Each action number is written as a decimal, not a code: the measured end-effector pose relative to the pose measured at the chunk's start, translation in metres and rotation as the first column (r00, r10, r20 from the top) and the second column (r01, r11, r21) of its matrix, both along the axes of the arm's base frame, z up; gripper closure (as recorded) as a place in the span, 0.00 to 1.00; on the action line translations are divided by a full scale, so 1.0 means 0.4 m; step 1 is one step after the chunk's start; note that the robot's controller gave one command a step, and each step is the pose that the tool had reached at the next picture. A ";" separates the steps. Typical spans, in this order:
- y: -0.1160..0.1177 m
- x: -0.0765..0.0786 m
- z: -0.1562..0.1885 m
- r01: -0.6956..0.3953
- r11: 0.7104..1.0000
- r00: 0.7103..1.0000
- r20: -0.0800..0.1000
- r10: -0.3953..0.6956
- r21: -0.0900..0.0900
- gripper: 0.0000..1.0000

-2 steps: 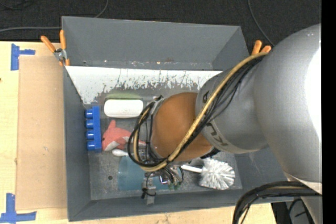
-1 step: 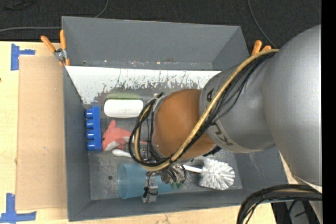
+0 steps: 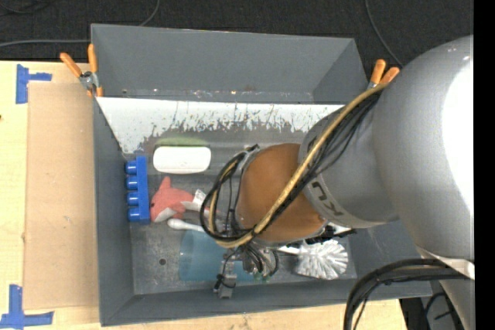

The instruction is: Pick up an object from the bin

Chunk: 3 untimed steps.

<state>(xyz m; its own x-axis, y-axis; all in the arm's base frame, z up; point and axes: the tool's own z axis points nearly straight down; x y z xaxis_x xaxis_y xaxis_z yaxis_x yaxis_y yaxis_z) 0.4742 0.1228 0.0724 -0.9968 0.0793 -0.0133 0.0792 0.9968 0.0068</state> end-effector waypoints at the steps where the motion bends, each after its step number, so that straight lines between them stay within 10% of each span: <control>1: 0.028 0.010 -0.001 -0.149 0.989 0.989 0.000 0.149 -0.003 0.00; 2: 0.002 0.003 -0.001 -0.013 1.000 1.000 0.001 0.013 0.000 1.00; 3: 0.002 0.003 -0.001 -0.012 1.000 1.000 0.001 0.012 0.000 1.00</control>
Offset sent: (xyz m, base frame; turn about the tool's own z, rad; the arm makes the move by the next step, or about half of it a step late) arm 0.0003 0.0007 0.0000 -0.0140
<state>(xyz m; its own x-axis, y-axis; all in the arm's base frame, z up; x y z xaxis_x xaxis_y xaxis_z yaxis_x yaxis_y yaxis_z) 0.4752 0.1235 0.0721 -0.9976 0.0673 -0.0144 0.0672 0.9977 0.0067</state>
